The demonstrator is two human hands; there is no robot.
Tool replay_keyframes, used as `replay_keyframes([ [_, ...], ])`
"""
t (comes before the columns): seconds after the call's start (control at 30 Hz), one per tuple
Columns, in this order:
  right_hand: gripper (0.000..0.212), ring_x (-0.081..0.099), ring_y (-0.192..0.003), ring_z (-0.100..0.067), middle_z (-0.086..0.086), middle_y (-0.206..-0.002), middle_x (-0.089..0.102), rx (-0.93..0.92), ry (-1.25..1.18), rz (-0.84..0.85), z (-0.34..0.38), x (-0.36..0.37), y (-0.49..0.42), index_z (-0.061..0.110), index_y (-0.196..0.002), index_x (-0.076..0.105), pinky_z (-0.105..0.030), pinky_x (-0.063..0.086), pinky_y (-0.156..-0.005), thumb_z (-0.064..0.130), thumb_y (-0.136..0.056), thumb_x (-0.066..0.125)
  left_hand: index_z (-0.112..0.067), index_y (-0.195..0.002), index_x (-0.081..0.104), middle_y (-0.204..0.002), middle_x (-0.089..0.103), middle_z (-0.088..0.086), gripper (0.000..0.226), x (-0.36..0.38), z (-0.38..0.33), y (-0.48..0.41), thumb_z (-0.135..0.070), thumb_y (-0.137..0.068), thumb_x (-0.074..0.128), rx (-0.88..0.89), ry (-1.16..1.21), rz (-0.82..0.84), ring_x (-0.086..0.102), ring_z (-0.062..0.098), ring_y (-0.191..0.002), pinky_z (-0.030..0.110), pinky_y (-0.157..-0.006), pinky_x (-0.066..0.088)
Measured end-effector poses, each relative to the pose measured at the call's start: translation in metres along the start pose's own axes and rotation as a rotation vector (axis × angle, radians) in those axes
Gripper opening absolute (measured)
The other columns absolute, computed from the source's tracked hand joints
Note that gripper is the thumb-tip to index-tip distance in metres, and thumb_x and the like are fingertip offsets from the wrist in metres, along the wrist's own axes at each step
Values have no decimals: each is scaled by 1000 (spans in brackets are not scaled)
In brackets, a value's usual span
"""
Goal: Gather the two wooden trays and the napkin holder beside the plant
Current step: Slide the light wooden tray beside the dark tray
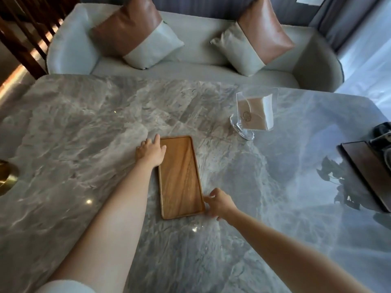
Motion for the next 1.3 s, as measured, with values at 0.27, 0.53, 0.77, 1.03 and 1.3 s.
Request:
replay_keyframes([
  [0.27, 21, 59, -49, -25, -18, -69, 64, 89, -177, -4, -14, 21, -10, 7, -67, 55, -32, 55, -53, 7, -84, 45, -9, -140, 34, -144, 38, 21, 49, 2, -10, -31, -36, -100, 28, 22, -3, 4, 37, 37, -132, 46, -106, 34],
  [0.53, 32, 55, -44, -22, -13, -61, 56, 122, -328, -39, -27, 29, -11, 9, -55, 48, -31, 51, -46, 4, -86, 50, -1, -132, 37, -137, 46, 26, 45, 8, -11, -25, -33, -100, 32, 10, 73, 1, 43, 40, -128, 46, -103, 37],
  [0.77, 29, 59, -53, -27, -16, -65, 61, 72, -347, -89, -47, 5, 5, 8, -57, 53, -44, 58, -70, 10, -87, 56, 0, -135, 31, -137, 46, 27, 50, 11, -13, 1, -35, -100, 28, -76, 179, 31, 46, 43, -124, 48, -101, 41],
  [1.03, 44, 42, -31, -12, -6, -43, 47, 5, -328, -201, -87, -59, 17, 14, -45, 42, -24, 39, -39, 12, -87, 56, 0, -137, 33, -138, 45, 28, 50, 10, -58, 35, -34, -100, 30, -100, 297, 29, 45, 42, -125, 47, -102, 39],
  [1.3, 41, 46, -38, -15, -8, -48, 51, 0, -344, -287, -154, -130, 24, 11, -49, 47, -23, 39, -40, 15, -89, 55, -2, -136, 34, -139, 45, 26, 48, 19, -153, 61, -34, -101, 29, -48, 302, 59, 45, 41, -126, 46, -102, 39],
])
Point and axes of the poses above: each hand's wrist, its own y-axis away from the middle knuckle, its own x-axis out of the palm, z = x × y, the point moved 4 cm from there along -y, towards the middle knuckle
